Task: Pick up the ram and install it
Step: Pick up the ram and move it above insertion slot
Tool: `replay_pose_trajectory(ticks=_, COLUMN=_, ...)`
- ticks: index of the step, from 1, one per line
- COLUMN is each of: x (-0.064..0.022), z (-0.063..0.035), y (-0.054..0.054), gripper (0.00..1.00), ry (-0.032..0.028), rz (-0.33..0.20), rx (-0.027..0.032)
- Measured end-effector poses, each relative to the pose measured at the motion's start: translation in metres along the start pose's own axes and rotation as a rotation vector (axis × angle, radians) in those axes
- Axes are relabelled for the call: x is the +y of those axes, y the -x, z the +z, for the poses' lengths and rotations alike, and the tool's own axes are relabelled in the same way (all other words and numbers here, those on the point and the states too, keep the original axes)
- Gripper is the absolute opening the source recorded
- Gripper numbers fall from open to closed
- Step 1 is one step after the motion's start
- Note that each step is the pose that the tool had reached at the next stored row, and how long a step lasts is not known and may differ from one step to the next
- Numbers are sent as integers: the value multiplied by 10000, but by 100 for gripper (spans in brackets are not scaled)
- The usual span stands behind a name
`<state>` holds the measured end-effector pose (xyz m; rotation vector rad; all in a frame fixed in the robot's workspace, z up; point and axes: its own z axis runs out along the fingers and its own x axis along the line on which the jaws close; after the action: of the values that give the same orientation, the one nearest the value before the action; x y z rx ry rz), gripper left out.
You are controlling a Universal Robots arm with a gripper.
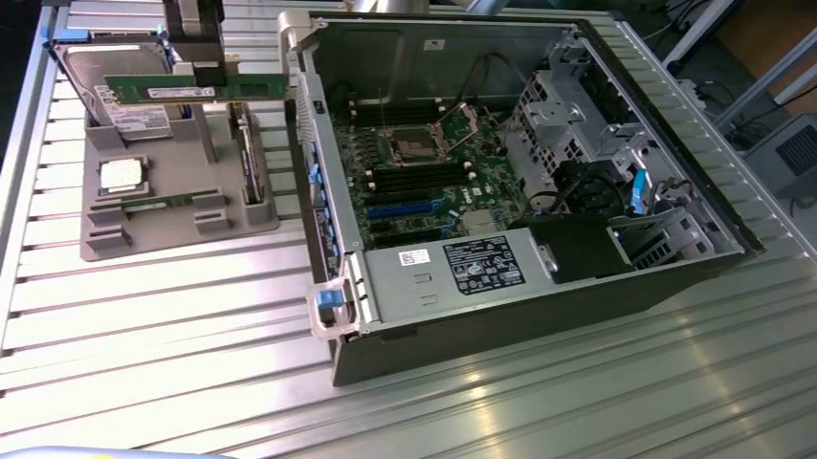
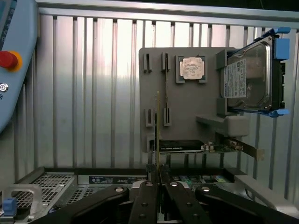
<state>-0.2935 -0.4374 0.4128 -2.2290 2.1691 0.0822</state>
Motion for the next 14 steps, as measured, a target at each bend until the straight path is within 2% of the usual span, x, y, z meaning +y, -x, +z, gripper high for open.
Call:
replay_pose_trajectory(ticks=9, x=-156, z=-3, y=-4, gripper=12, ry=51, rz=4, rx=-1)
replay_pose_trajectory(ticks=14, x=-282, z=-4, y=-8, gripper=12, ry=98, rz=6, rx=-3)
